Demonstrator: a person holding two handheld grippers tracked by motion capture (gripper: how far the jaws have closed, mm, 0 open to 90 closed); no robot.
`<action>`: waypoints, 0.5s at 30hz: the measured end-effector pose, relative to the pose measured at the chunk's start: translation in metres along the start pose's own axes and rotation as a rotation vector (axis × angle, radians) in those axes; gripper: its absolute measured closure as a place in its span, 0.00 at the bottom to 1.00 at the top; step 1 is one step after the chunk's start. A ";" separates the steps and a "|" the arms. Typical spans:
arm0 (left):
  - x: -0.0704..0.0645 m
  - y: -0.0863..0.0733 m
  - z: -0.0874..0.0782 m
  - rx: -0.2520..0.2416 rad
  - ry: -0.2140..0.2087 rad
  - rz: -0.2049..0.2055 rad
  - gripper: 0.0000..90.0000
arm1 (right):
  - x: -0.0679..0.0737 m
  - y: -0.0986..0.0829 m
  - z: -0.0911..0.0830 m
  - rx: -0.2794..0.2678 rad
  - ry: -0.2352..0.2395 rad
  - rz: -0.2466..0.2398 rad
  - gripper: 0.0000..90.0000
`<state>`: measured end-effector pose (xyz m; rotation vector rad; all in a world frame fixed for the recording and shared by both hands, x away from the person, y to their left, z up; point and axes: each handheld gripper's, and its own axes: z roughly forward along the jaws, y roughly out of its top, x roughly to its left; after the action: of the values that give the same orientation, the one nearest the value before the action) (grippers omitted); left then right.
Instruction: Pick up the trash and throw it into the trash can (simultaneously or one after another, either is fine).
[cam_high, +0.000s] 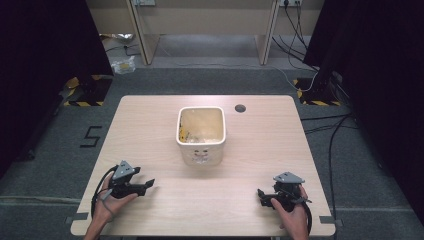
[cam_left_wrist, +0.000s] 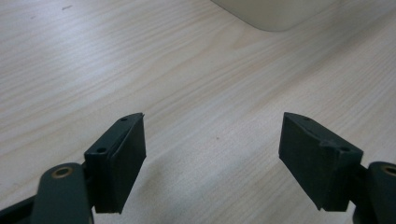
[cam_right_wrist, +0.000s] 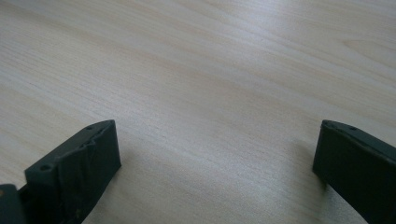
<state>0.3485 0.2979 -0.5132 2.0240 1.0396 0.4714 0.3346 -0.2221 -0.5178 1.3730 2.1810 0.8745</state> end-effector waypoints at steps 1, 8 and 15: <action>-0.001 -0.001 0.000 0.002 0.001 0.003 0.25 | 0.000 0.000 0.000 0.000 0.000 0.000 0.01; -0.007 -0.006 -0.001 0.021 0.004 0.019 0.25 | 0.000 0.000 0.000 0.000 0.000 0.000 0.01; -0.009 -0.011 -0.003 0.040 0.012 0.027 0.25 | 0.000 0.000 0.000 0.000 0.000 0.000 0.01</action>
<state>0.3357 0.2955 -0.5200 2.0756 1.0375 0.4809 0.3346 -0.2221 -0.5178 1.3728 2.1810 0.8744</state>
